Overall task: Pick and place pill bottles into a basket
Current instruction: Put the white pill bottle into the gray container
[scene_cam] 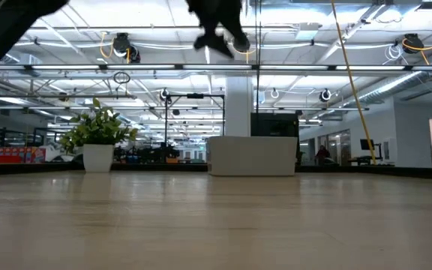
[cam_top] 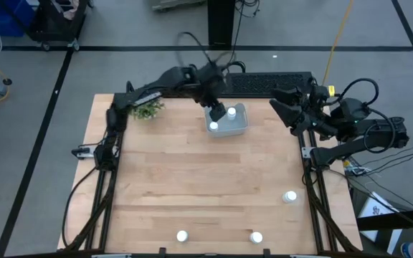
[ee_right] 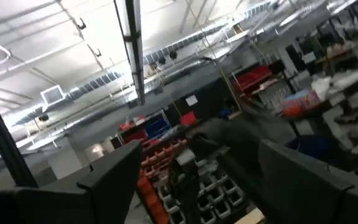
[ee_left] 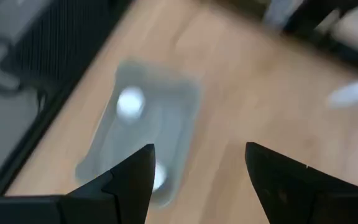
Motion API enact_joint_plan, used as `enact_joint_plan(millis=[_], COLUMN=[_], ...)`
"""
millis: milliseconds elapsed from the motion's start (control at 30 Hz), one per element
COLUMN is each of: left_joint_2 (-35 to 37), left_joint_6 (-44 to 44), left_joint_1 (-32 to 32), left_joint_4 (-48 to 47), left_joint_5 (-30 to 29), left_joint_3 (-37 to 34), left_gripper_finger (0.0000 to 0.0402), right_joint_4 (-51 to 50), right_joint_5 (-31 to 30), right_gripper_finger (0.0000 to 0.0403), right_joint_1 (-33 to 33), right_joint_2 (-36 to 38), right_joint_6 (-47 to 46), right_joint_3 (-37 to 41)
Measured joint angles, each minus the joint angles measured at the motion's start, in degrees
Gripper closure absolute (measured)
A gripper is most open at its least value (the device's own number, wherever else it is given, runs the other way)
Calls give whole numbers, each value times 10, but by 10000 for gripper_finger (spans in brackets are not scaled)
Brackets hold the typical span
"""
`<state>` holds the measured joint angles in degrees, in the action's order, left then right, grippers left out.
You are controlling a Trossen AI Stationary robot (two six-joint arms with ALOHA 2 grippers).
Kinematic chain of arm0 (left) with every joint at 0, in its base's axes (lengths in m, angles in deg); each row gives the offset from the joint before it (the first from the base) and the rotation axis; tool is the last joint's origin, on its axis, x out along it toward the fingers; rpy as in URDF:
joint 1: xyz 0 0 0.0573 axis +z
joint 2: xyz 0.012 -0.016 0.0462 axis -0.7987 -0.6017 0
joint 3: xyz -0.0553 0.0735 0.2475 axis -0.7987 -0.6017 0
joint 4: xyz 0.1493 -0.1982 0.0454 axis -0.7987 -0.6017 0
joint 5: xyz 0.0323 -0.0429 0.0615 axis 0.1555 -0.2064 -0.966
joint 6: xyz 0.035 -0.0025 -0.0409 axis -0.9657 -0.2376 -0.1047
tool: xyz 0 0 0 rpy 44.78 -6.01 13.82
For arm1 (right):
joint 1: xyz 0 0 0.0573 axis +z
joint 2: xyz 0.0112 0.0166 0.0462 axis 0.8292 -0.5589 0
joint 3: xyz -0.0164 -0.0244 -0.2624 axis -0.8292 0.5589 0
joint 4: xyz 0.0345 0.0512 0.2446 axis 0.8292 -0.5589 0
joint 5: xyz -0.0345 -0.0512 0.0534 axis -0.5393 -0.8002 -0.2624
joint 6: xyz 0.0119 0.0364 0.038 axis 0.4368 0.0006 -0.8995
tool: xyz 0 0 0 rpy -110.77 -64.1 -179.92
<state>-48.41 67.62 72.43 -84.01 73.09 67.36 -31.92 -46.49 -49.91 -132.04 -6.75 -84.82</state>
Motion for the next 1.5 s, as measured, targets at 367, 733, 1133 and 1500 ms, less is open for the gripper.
enact_joint_plan(millis=[367, 733, 1133, 1500], left_joint_2=[137, 193, 237, 235], left_joint_6=[63, 104, 54, 46], left_joint_1=[-92, -229, -313, -336], left_joint_4=[104, 85, -29, -13], left_joint_5=[-41, -32, -94, -103], left_joint_3=[0, 0, 0, 0], left_gripper_finger=[147, 156, 158, 158], right_joint_4=[-87, -146, -292, -765], right_joint_5=[108, 122, 78, 174], right_gripper_finger=[90, 90, 90, 90], right_joint_1=[27, 171, 283, 296], right_joint_2=[4, -36, -172, -153], right_joint_6=[-73, -101, -318, -691], right_joint_3=[0, 0, 0, -1])
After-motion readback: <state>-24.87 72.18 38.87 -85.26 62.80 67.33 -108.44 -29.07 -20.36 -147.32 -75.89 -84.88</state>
